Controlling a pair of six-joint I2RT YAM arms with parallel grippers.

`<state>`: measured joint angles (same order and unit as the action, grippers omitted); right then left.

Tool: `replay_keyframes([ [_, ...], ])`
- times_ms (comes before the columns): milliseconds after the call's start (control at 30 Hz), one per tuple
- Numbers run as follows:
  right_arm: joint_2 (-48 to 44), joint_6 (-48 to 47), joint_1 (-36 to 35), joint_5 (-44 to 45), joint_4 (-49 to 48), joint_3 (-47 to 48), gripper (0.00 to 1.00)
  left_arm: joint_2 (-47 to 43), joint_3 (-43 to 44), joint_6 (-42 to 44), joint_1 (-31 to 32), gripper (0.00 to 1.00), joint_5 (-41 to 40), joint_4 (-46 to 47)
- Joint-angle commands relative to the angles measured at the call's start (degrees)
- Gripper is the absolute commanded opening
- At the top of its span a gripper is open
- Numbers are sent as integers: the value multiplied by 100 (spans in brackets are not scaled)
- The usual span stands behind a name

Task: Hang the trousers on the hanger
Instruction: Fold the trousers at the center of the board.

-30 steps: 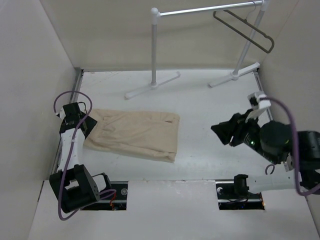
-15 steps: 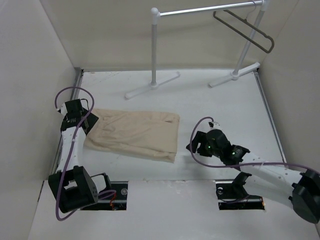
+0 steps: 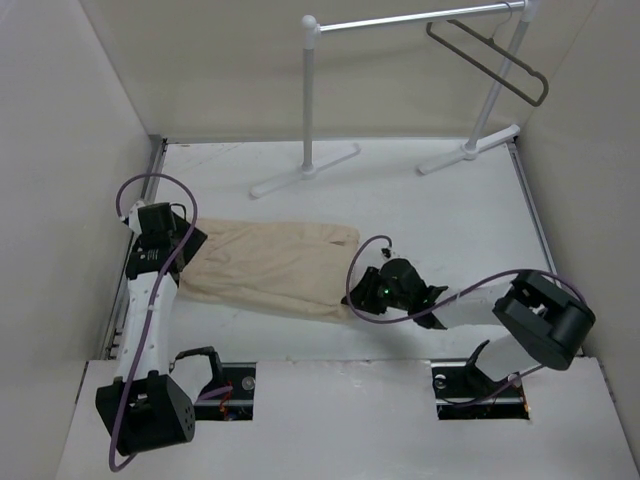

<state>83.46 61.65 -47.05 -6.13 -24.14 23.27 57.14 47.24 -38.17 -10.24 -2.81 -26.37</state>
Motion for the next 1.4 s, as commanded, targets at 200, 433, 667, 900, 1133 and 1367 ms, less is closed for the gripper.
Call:
replay_keyframes([
  [200, -986, -10, 1656, -327, 150, -7, 12, -186, -101, -24, 517, 48, 105, -518],
  [433, -1815, -1093, 2712, -151, 1842, 337, 21, -362, -584, -67, 993, 48, 131, -615],
  [667, -2018, -1111, 2908, -55, 2080, 249, 56, -248, -1173, -252, 1617, 48, 132, -150],
  [900, -2132, -1102, 2837, -152, 2089, 170, 55, 226, -1525, -349, 1503, 46, 149, 589],
  [1133, -2229, -1120, 2837, -152, 2203, 152, 57, 280, -1850, -516, 1380, 46, 114, 581],
  [1367, -2106, -1102, 2820, -178, 2203, 178, 57, -151, -1982, -516, 1064, 53, 184, 457],
])
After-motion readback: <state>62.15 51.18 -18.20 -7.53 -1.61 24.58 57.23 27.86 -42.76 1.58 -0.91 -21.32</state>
